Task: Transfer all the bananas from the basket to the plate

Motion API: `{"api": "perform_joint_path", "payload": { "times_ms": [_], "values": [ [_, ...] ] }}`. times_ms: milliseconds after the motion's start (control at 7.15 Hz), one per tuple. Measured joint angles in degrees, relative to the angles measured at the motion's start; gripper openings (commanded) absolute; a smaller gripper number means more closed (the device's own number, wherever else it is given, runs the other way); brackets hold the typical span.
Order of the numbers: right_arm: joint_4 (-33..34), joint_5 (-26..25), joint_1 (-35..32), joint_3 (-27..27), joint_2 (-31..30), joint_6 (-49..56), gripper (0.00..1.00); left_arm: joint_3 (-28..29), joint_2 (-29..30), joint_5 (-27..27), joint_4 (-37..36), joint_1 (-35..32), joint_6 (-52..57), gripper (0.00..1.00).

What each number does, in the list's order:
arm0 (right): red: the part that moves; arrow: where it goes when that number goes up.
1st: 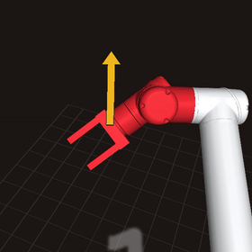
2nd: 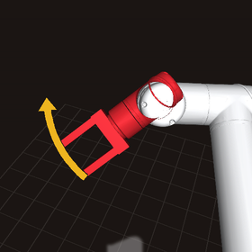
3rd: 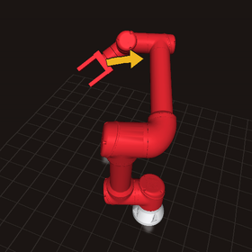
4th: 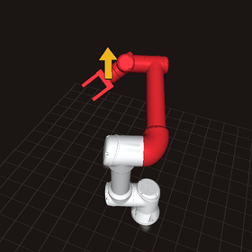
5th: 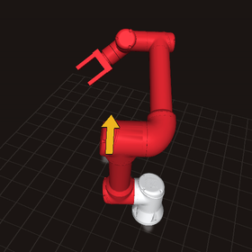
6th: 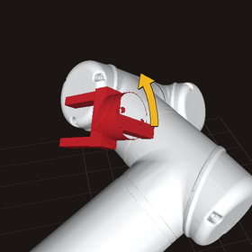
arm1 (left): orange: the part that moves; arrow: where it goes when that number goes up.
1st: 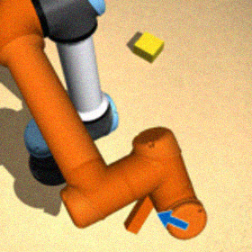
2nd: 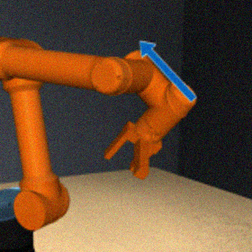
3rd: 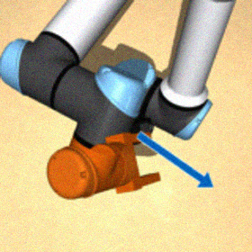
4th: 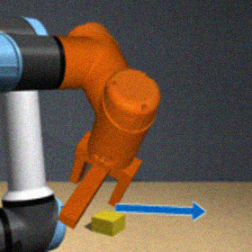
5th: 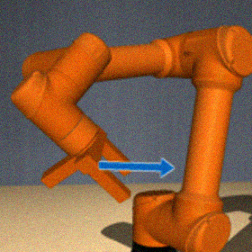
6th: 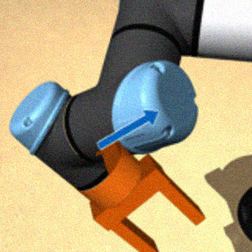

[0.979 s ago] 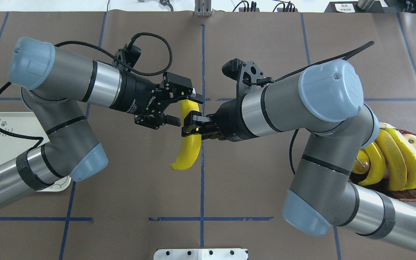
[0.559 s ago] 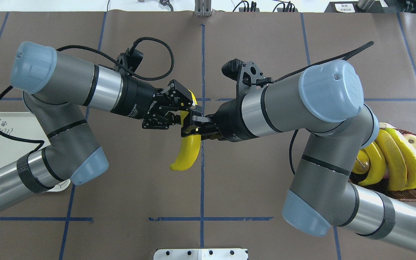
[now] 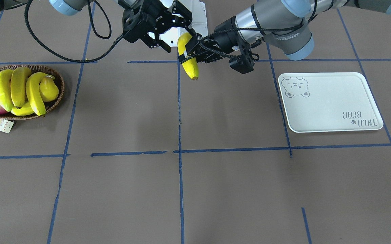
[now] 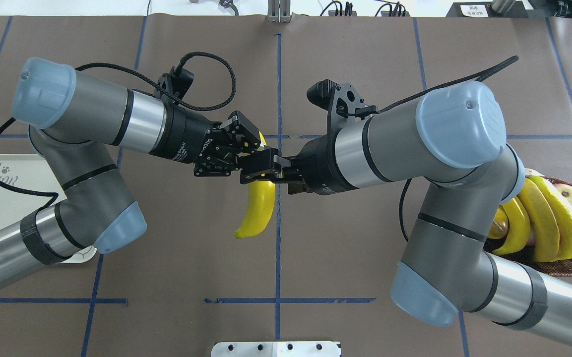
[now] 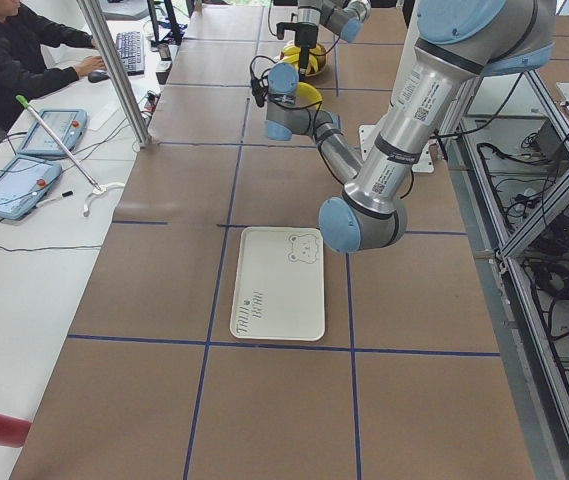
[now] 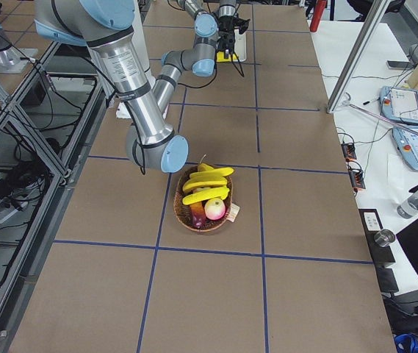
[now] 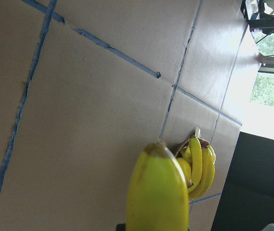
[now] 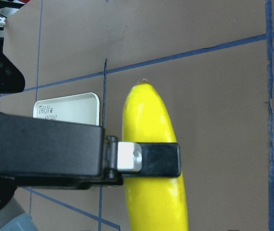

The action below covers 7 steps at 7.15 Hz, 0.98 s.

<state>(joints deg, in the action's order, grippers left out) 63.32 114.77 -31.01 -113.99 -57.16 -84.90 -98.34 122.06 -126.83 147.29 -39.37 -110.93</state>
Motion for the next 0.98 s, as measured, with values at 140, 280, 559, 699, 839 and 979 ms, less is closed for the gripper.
{"api": "perform_joint_path", "payload": {
  "times_ms": [140,280,559,699,839,979],
  "values": [
    [0.17,0.01,-0.18,-0.67,-0.23,-0.08,1.00,-0.01,-0.14,-0.04,-3.04,-1.12,0.21,0.00],
    [0.41,0.01,-0.70,-1.50,-0.52,-0.11,1.00,-0.52,-1.62,0.16,-7.46,-3.02,1.48,0.00],
    [0.65,-0.16,-2.43,-3.11,-2.02,-0.25,0.99,-2.22,-9.54,-0.07,-11.58,-9.05,9.53,0.00],
    [0.69,-0.97,-3.39,-4.09,-3.88,-0.70,0.99,-2.49,-15.35,-0.37,-12.31,-12.14,16.16,0.00],
    [0.68,-1.89,-4.46,-5.14,-6.39,-1.13,1.00,-2.60,-21.78,-0.53,-12.92,-14.94,23.14,0.00],
    [0.77,-2.27,-5.45,-5.66,-8.23,-1.31,1.00,-2.65,-28.22,-0.58,-13.20,-17.55,30.27,0.00]
  ]
}}
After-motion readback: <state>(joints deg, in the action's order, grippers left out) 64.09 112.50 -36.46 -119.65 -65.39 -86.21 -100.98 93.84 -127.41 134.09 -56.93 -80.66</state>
